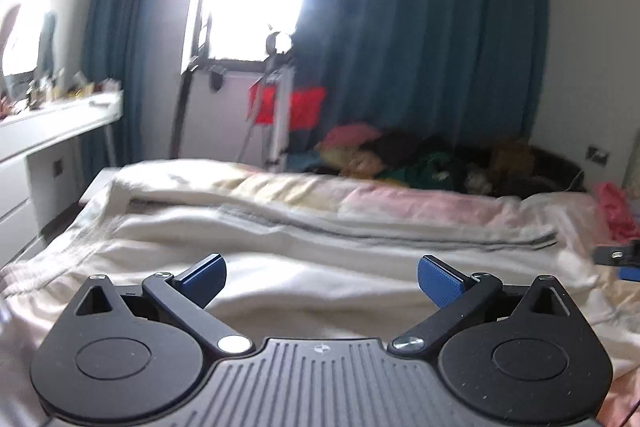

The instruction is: Fold clothes

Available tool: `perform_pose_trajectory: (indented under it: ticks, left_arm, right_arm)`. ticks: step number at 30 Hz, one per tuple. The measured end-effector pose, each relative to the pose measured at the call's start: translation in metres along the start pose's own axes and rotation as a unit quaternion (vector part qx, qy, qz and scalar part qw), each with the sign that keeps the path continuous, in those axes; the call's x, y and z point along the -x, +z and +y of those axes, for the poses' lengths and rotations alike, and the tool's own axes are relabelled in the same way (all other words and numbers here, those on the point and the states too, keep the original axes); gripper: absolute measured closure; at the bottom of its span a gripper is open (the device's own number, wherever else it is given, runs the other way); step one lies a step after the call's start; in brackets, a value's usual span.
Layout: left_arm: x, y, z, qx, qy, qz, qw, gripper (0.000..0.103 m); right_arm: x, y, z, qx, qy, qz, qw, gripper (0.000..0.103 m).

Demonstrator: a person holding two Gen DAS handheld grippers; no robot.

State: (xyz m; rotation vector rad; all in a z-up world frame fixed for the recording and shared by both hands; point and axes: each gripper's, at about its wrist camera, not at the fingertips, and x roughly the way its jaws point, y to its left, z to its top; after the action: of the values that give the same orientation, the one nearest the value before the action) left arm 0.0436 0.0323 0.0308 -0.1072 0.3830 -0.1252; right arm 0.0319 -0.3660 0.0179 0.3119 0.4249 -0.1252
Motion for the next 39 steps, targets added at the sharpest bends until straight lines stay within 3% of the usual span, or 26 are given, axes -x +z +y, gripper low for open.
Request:
perform_pose_trajectory:
  ticks: [6, 8, 10, 12, 16, 17, 20, 22, 26, 28, 31, 34, 37, 39]
  left_arm:
    - [0.002, 0.003, 0.059, 0.035, 0.058, 0.044, 0.9967, 0.0]
    - [0.005, 0.011, 0.084, 0.049, 0.094, 0.055, 0.9928, 0.0]
    - [0.005, 0.015, 0.118, 0.096, 0.132, 0.069, 0.9842, 0.0]
    - [0.007, 0.015, 0.155, 0.156, 0.177, 0.078, 0.9687, 0.0]
    - [0.02, 0.002, 0.22, 0.283, 0.284, 0.04, 0.9151, 0.0]
    - [0.024, 0.001, 0.23, 0.296, 0.298, 0.032, 0.9069, 0.0]
    - [0.038, 0.0, 0.246, 0.314, 0.313, 0.002, 0.8965, 0.0]
    - [0.044, -0.003, 0.252, 0.325, 0.311, -0.008, 0.8931, 0.0]
    - [0.032, -0.012, 0.27, 0.37, 0.246, 0.026, 0.8956, 0.0]
    - [0.029, -0.017, 0.276, 0.396, 0.22, 0.037, 0.8906, 0.001]
    - [0.031, -0.025, 0.277, 0.42, 0.211, 0.043, 0.8815, 0.003]
    - [0.037, -0.032, 0.277, 0.431, 0.219, 0.039, 0.8744, 0.004]
    - [0.043, -0.035, 0.277, 0.428, 0.226, 0.031, 0.8744, 0.004]
    - [0.04, -0.037, 0.282, 0.431, 0.228, 0.035, 0.8723, 0.004]
  right_arm:
    - [-0.007, -0.006, -0.029, -0.08, -0.035, 0.04, 0.995, 0.016]
    - [-0.008, -0.009, -0.035, -0.084, -0.054, 0.048, 0.994, 0.016]
    - [-0.009, -0.011, -0.04, -0.086, -0.068, 0.058, 0.992, 0.016]
    - [-0.007, -0.012, -0.047, -0.104, -0.064, 0.061, 0.991, 0.016]
    - [0.001, -0.012, -0.068, -0.161, -0.037, 0.053, 0.985, 0.016]
    - [0.003, -0.011, -0.075, -0.174, -0.03, 0.051, 0.983, 0.016]
    - [0.009, -0.01, -0.102, -0.189, -0.038, 0.036, 0.981, 0.016]
    - [0.01, -0.016, -0.123, -0.196, -0.082, 0.029, 0.977, 0.016]
    - [0.024, -0.037, -0.168, -0.31, -0.154, 0.015, 0.938, 0.016]
    - [0.034, -0.047, -0.184, -0.351, -0.172, -0.007, 0.921, 0.016]
    - [0.043, -0.06, -0.2, -0.38, -0.209, -0.024, 0.901, 0.016]
    - [0.05, -0.071, -0.214, -0.419, -0.207, -0.042, 0.883, 0.017]
    - [0.046, -0.08, -0.225, -0.456, -0.188, -0.033, 0.869, 0.031]
    - [0.039, -0.087, -0.232, -0.484, -0.175, -0.022, 0.857, 0.033]
